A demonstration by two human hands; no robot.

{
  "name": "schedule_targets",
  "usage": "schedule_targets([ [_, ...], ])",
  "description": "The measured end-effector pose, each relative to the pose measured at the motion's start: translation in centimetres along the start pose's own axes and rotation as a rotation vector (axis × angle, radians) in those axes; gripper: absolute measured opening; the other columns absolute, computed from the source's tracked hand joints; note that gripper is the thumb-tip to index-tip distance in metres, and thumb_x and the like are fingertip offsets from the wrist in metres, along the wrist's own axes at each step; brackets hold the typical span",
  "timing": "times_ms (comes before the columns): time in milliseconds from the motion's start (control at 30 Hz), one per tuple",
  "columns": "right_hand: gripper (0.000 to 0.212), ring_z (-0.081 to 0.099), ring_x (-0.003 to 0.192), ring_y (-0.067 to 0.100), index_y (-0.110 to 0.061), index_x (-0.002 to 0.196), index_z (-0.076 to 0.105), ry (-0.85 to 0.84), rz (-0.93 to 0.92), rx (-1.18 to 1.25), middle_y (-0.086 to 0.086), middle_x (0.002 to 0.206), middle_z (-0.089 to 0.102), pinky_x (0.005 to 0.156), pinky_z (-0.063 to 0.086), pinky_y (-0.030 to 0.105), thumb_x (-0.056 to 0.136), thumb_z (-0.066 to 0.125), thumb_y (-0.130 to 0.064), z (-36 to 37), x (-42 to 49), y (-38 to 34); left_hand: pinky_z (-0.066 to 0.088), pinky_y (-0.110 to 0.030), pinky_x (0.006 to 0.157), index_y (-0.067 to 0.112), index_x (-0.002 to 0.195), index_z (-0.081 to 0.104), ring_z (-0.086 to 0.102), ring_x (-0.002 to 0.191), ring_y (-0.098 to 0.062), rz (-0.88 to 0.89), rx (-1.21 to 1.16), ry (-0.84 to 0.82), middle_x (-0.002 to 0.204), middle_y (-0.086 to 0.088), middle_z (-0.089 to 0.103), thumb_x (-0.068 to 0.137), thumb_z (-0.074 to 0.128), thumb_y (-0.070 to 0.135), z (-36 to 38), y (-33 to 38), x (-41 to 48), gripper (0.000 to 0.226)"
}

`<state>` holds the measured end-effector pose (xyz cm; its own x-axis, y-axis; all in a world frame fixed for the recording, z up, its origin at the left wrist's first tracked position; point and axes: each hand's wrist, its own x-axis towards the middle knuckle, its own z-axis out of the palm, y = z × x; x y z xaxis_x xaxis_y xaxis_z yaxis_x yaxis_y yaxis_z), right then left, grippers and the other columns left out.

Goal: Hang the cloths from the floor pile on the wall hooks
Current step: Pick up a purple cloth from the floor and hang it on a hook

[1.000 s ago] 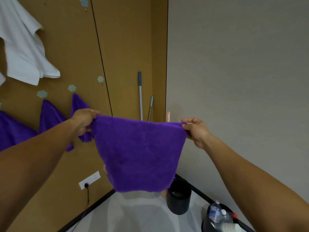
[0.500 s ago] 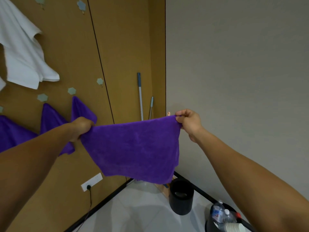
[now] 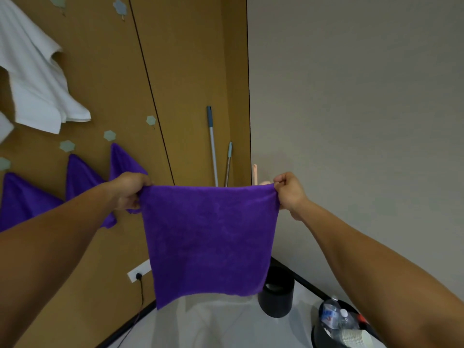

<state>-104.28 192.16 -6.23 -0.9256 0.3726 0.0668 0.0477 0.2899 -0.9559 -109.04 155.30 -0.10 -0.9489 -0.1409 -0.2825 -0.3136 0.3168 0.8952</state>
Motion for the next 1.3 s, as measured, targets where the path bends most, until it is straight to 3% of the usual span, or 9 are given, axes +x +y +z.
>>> schedule_targets([
  [200, 0.018, 0.055, 0.098, 0.027, -0.018, 0.104, 0.050, -0.036, -0.004, -0.200, 0.011, 0.107, 0.058, 0.087, 0.047, 0.041, 0.095, 0.037, -0.009, -1.0, -0.1, 0.5, 0.048, -0.043, 0.081, 0.011, 0.116, 0.061, 0.058, 0.096, -0.027, 0.094, 0.055, 0.066, 0.112, -0.009, 0.061, 0.093, 0.055, 0.020, 0.4, 0.6, -0.2, 0.026],
  [467, 0.020, 0.057, 0.108, 0.031, -0.008, 0.109, 0.060, -0.024, 0.020, -0.260, 0.014, 0.114, 0.062, 0.092, 0.047, 0.040, 0.094, 0.047, -0.009, -2.3, 0.1, -0.8, 0.045, -0.031, 0.063, 0.016, 0.091, 0.065, 0.054, 0.083, -0.021, 0.175, 0.215, 0.077, 0.092, -0.006, 0.061, 0.093, 0.056, 0.021, 1.6, 0.6, -0.4, 0.010],
  [600, 0.022, 0.064, 0.087, 0.026, -0.012, 0.077, 0.062, -0.075, 0.058, -0.178, 0.016, 0.098, 0.068, 0.082, 0.052, 0.043, 0.095, 0.057, -0.023, -3.0, 0.2, -1.4, 0.041, -0.027, 0.053, 0.007, 0.099, 0.067, 0.051, 0.071, -0.018, 0.173, 0.220, 0.068, 0.085, -0.008, 0.060, 0.092, 0.059, 0.019, 2.0, 0.7, -0.4, 0.016],
  [700, 0.032, 0.061, 0.074, 0.021, -0.008, 0.082, 0.064, -0.098, 0.089, -0.181, 0.014, 0.096, 0.067, 0.069, 0.049, 0.037, 0.092, 0.060, -0.039, -3.8, 0.2, -1.7, 0.037, -0.027, 0.046, 0.001, 0.107, 0.065, 0.048, 0.064, -0.018, 0.150, 0.184, 0.047, 0.084, -0.011, 0.057, 0.093, 0.058, 0.016, 2.4, 0.7, -0.3, 0.021],
  [867, 0.044, 0.065, 0.080, 0.022, -0.012, 0.091, 0.069, -0.185, 0.129, -0.205, 0.005, 0.093, 0.069, 0.062, 0.051, 0.033, 0.078, 0.071, -0.054, -4.5, -0.3, -1.8, 0.042, -0.024, 0.041, 0.000, 0.107, 0.063, 0.054, 0.066, -0.016, 0.088, 0.119, -0.003, 0.085, -0.008, 0.061, 0.093, 0.056, 0.013, 2.8, 0.6, -0.6, 0.021],
  [967, 0.058, 0.067, 0.083, 0.022, -0.014, 0.092, 0.069, -0.266, 0.149, -0.166, 0.003, 0.092, 0.071, 0.066, 0.054, 0.034, 0.061, 0.078, -0.062, -4.9, -0.5, -2.0, 0.042, -0.029, 0.050, -0.001, 0.104, 0.061, 0.055, 0.069, -0.021, 0.057, 0.089, -0.009, 0.089, -0.013, 0.060, 0.092, 0.055, 0.012, 2.6, 0.3, -0.6, 0.018],
  [1067, 0.066, 0.065, 0.080, 0.018, -0.020, 0.085, 0.066, -0.353, 0.088, -0.249, -0.002, 0.087, 0.069, 0.060, 0.049, 0.028, 0.043, 0.075, -0.071, -5.1, -0.6, -2.3, 0.039, -0.033, 0.056, 0.001, 0.103, 0.058, 0.053, 0.072, -0.026, 0.038, 0.100, -0.045, 0.089, -0.015, 0.057, 0.088, 0.057, 0.016, 2.3, 0.1, -0.8, 0.021],
  [1200, 0.066, 0.067, 0.085, 0.018, -0.021, 0.089, 0.067, -0.522, 0.035, -0.295, 0.000, 0.091, 0.071, 0.065, 0.053, 0.030, 0.049, 0.070, -0.073, -5.5, -0.5, -2.4, 0.049, -0.032, 0.069, 0.009, 0.101, 0.067, 0.063, 0.087, -0.022, 0.006, 0.153, -0.222, 0.098, -0.006, 0.068, 0.078, 0.073, 0.029, 1.9, 0.0, -1.5, 0.031],
  [1300, 0.056, 0.067, 0.088, 0.019, -0.020, 0.094, 0.069, -0.664, -0.029, -0.303, 0.003, 0.098, 0.070, 0.070, 0.056, 0.031, 0.052, 0.080, -0.056, -5.7, -0.1, -2.6, 0.053, -0.031, 0.081, 0.019, 0.107, 0.072, 0.065, 0.106, -0.022, 0.023, 0.247, -0.398, 0.110, -0.002, 0.072, 0.068, 0.083, 0.025, 1.0, 0.1, -2.0, 0.041],
])
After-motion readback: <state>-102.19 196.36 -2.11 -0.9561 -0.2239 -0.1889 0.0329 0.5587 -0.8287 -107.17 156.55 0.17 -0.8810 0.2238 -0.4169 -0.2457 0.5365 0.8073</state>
